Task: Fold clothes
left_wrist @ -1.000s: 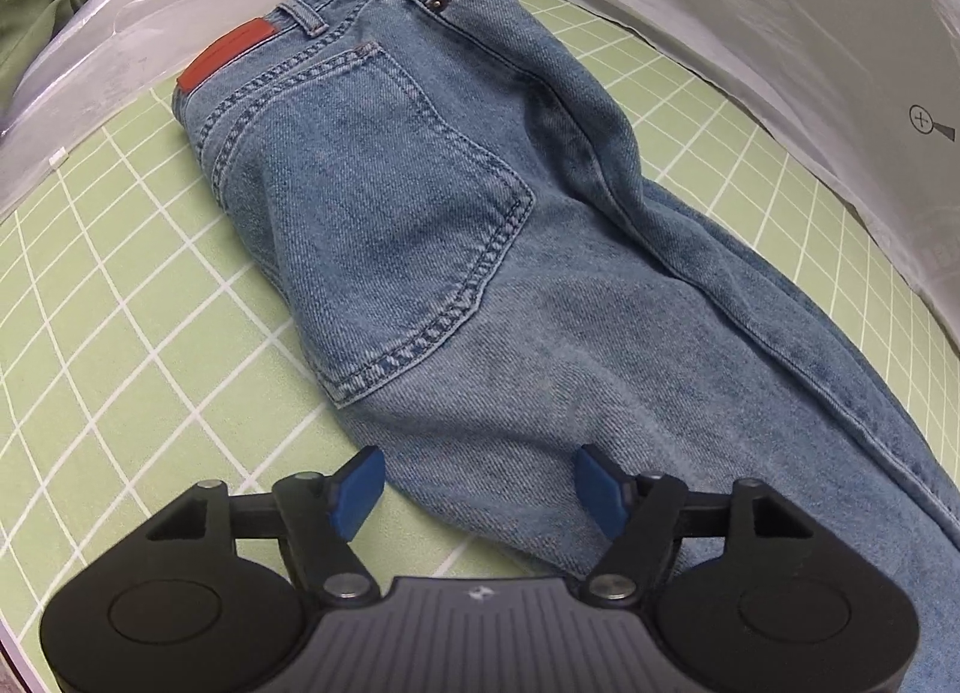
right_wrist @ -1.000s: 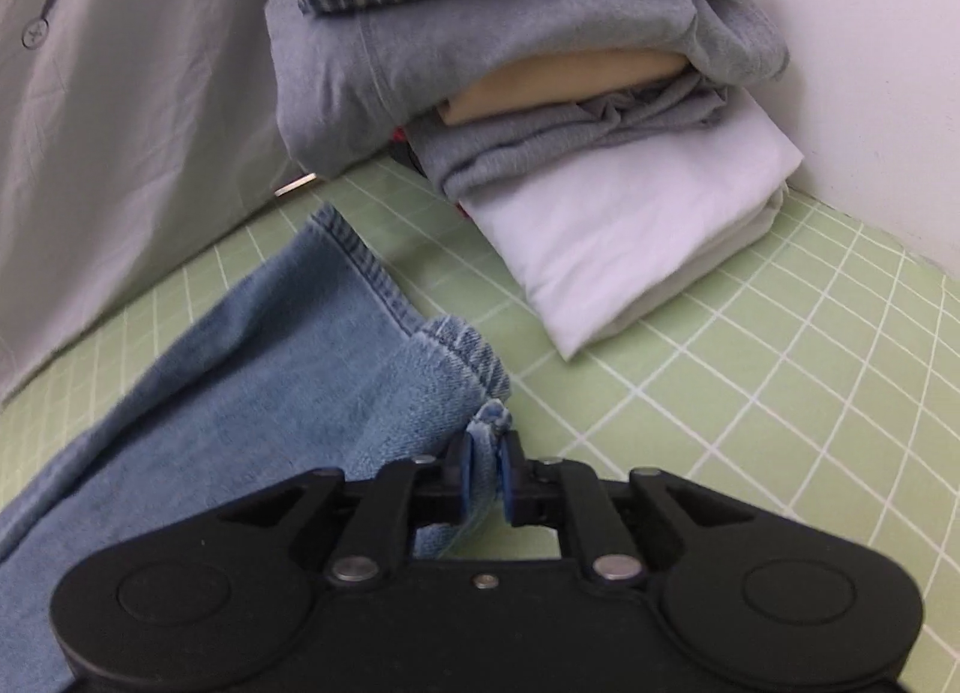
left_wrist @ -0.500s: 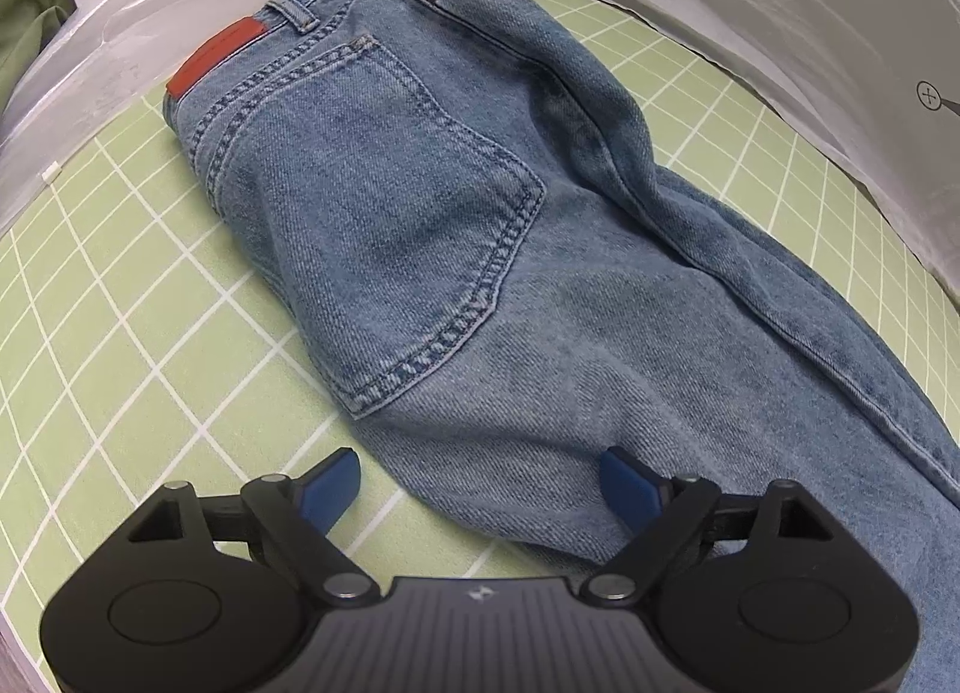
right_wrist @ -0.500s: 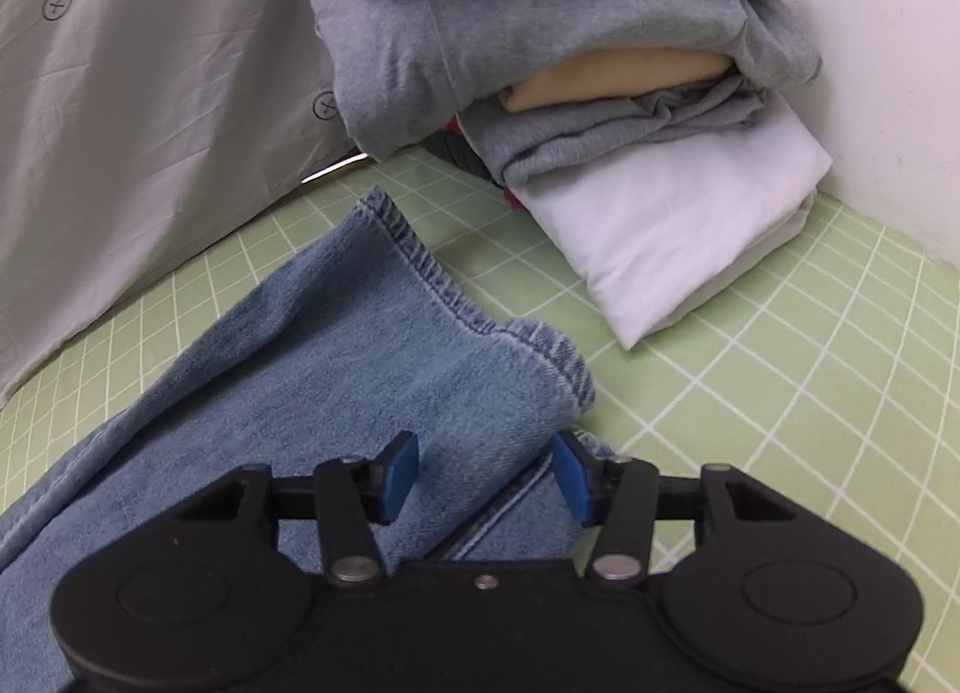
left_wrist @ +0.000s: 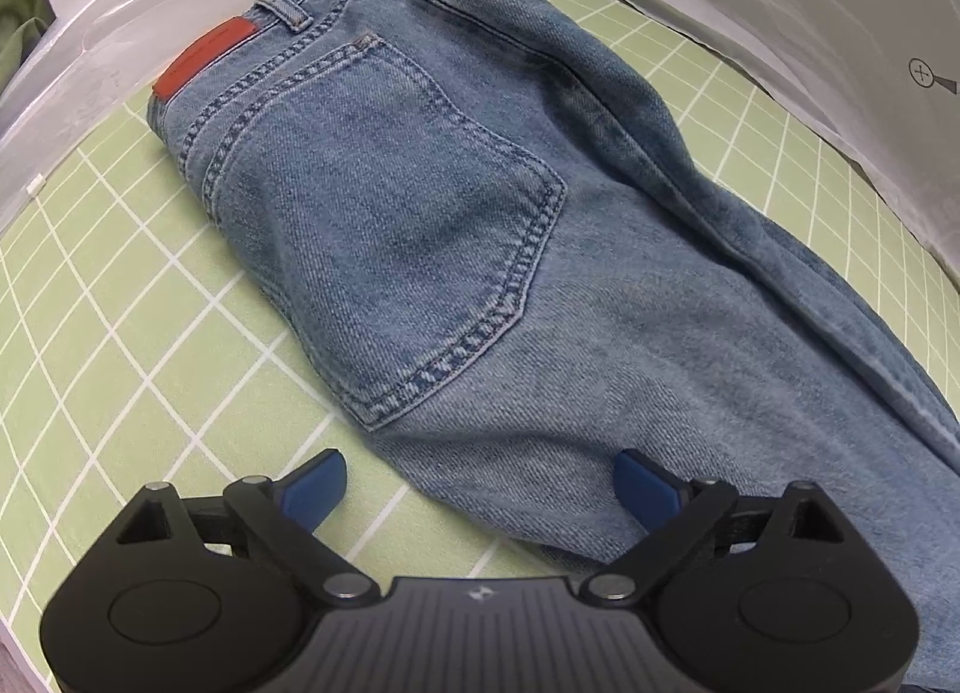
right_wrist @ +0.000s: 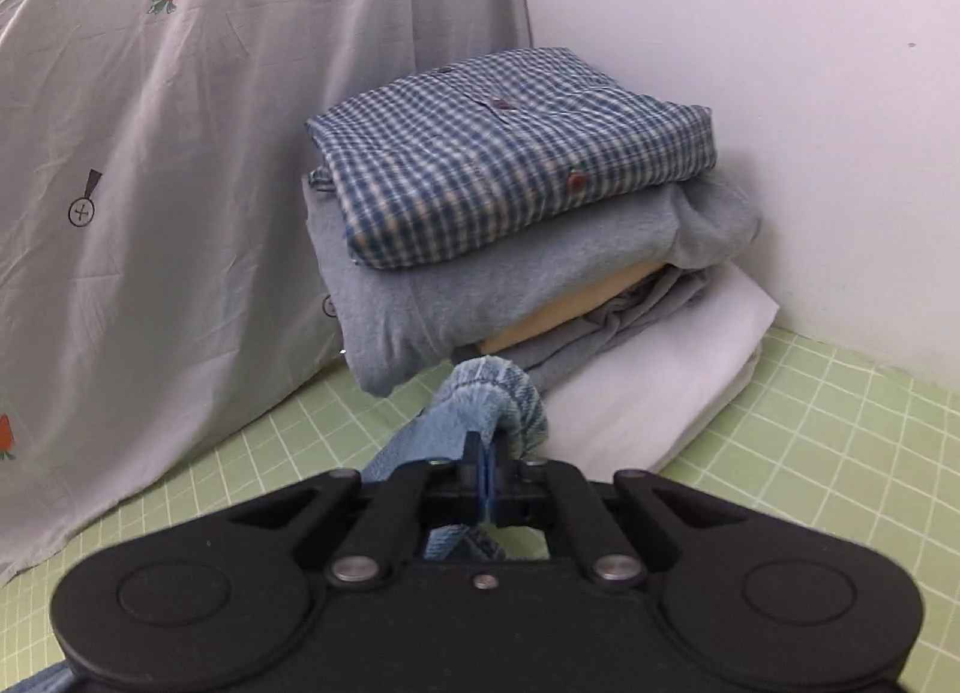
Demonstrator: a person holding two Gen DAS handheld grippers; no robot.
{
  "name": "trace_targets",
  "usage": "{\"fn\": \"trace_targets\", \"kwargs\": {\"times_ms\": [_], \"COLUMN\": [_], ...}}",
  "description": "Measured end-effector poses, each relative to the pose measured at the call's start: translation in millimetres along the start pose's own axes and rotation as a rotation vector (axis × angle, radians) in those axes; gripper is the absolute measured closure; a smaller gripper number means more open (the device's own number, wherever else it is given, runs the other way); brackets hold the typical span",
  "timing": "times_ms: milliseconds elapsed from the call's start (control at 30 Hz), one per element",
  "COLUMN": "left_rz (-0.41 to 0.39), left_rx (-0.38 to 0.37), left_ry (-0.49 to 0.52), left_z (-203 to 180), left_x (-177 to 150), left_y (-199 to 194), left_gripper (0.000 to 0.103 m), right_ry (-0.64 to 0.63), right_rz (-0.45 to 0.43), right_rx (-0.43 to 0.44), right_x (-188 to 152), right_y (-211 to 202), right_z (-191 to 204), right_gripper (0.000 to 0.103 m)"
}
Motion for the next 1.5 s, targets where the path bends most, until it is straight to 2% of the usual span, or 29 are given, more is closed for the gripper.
{"fn": "trace_targets", "kwargs": {"times_ms": [33, 133, 167, 200, 233, 267, 300, 333, 367, 433, 500, 567, 667, 800, 900, 1133, 1300, 1367, 1500], "left_rz": [-0.001, 0.009, 0.015, 0.02, 0.019, 0.008, -0.014, -0.04, -0.066, -0.108, -0.145, -0.159, -0.139, -0.104, -0.111, -0.117, -0.121, -0.129, -0.137], "left_rx": [0.004, 0.005, 0.005, 0.009, 0.02, 0.038, 0.062, 0.084, 0.098, 0.1, 0.1, 0.096, 0.077, 0.044, 0.053, 0.032, 0.001, -0.004, -0.012], "left_ry": [0.001, 0.008, 0.013, 0.02, 0.029, 0.043, 0.062, 0.085, 0.109, 0.177, 0.251, 0.32, 0.382, 0.411, 0.447, 0.465, 0.42, 0.41, 0.401], "left_z": [0, 1, 2, 2, 3, 3, 2, -1, -5, -20, -41, -61, -83, -105, -118, -148, -165, -168, -170], "left_x": [0, 0, 1, 1, 1, 2, 3, 5, 7, 14, 23, 23, 18, 15, 20, 54, 86, 92, 94], "left_y": [0, -1, -1, -3, -6, -11, -18, -25, -32, -42, -50, -44, -26, -6, 4, 24, 37, 39, 38], "left_gripper": [0.005, 0.005, 0.005, 0.006, 0.006, 0.006, 0.006, 0.006, 0.006, 0.006, 0.006, 0.006, 0.006, 0.006, 0.006, 0.006, 0.005, 0.001, 0.0], "right_ry": [-0.017, -0.057, -0.061, -0.066, -0.082, -0.111, -0.138, -0.165, -0.184, -0.228, -0.296, -0.355, -0.411, -0.463, -0.527, -0.664, -0.66, -0.672, -0.622], "right_rz": [0.025, 0.24, 0.261, 0.279, 0.265, 0.242, 0.224, 0.206, 0.19, 0.172, 0.197, 0.23, 0.304, 0.356, 0.372, 0.404, 0.392, 0.379, 0.393], "right_rx": [-0.041, -0.187, -0.195, -0.205, -0.232, -0.274, -0.279, -0.281, -0.244, -0.168, -0.084, -0.015, 0.061, 0.093, 0.141, 0.242, 0.237, 0.244, 0.238], "right_x": [-9, -62, -72, -81, -82, -80, -78, -75, -74, -73, -80, -92, -117, -140, -147, -154, -138, -132, -126], "right_y": [9, 65, 70, 74, 71, 65, 61, 58, 55, 54, 60, 69, 81, 95, 100, 122, 140, 145, 150], "right_z": [-6, -34, -37, -40, -39, -35, -29, -22, -11, 15, 47, 81, 124, 163, 188, 250, 281, 290, 292], "right_gripper": [0.102, 0.098, 0.094, 0.084, 0.068, 0.06, 0.043, 0.022, 0.017, 0.015, 0.013, 0.009, 0.007, 0.005, 0.005, 0.003, 0.0, 0.0, 0.0]}}
Point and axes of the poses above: each gripper's, at about its wrist camera, not at the fingertips, and y roughly the way its jaws point, z to its left, x to its top, the point moved 10 cm from there along y, roughly the way its jaws point, and after that the axes turned 15 degrees about z, right-handed, at the moved point
